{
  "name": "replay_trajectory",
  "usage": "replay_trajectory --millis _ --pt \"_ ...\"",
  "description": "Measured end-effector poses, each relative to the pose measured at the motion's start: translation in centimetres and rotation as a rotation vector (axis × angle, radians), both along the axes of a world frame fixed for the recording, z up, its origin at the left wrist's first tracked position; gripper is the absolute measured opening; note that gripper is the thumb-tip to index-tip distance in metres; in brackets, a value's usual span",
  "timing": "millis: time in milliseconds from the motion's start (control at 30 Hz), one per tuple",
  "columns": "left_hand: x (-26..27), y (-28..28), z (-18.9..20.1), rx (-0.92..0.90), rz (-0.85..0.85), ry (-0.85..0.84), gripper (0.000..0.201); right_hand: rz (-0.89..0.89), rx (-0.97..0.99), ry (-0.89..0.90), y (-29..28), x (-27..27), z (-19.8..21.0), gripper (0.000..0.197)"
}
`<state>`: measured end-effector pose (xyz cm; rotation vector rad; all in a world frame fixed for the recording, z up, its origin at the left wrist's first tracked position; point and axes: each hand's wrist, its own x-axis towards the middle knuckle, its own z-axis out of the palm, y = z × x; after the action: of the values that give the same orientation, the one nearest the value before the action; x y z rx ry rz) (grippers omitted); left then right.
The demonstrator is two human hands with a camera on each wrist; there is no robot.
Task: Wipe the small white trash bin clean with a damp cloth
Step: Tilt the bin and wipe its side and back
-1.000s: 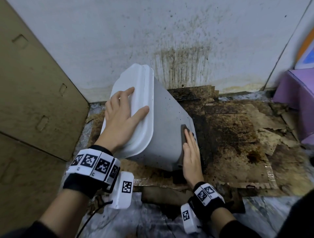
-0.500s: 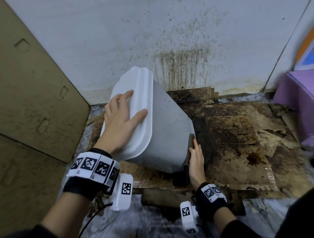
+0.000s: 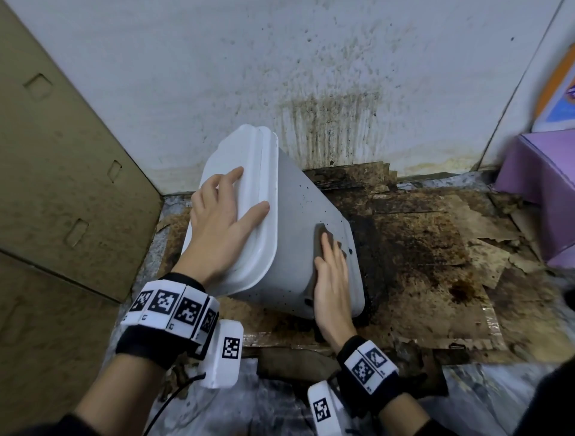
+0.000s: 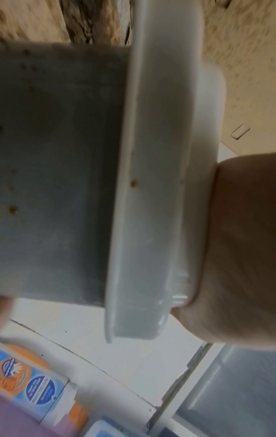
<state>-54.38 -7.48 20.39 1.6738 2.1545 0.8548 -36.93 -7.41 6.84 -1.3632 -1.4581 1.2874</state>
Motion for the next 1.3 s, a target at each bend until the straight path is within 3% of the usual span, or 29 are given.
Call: replay_trajectory --millis 200,333,500,600,767,867,1067,1167,1233,1300 --pt "-0.8 -0.2 -0.2 -0.004 0.014 -0.032 0.077 0.377 0.229 -0.007 -0.9 -1.7 6.2 0.050" --pt "-0.1 -0.2 -0.1 0.006 0.004 -0.028 0.077 0.284 0.325 -0.044 -0.9 -0.7 4.8 0.053" --pt "0.0 -0.1 0.2 -0.013 -0.004 -0.008 0.078 0.262 0.308 -0.021 -0.6 -1.3 4.3 0.051" --pt "-0.1 -0.1 0.3 -0.013 -0.009 -0.001 0.079 0.331 0.296 -0.012 1.0 -1.6 5.1 0.049" --pt "-0.1 -0.1 0.2 -0.016 -0.013 0.004 0.079 0.494 0.309 -0.182 6.5 -2.8 6.6 0.037" --pt "-0.4 -0.2 0.0 -0.009 -0.004 -0.015 0.078 0.578 0.244 -0.178 9.2 -3.2 7.3 0.052" --pt "-0.8 -0.3 -0.3 -0.010 -0.010 -0.055 0.073 0.662 0.420 -0.326 12.2 -2.0 3.0 0.054" --pt "-1.0 -0.4 -0.2 0.000 -0.018 -0.059 0.072 0.596 0.299 -0.374 12.4 -0.3 -0.7 0.059" --pt "-1.0 -0.4 -0.2 0.002 -0.018 -0.065 0.071 0.555 0.197 -0.406 12.4 1.0 -2.3 0.051" --pt "-1.0 -0.4 -0.1 0.000 -0.019 -0.073 0.072 0.486 0.062 -0.352 12.1 2.4 -2.8 0.054"
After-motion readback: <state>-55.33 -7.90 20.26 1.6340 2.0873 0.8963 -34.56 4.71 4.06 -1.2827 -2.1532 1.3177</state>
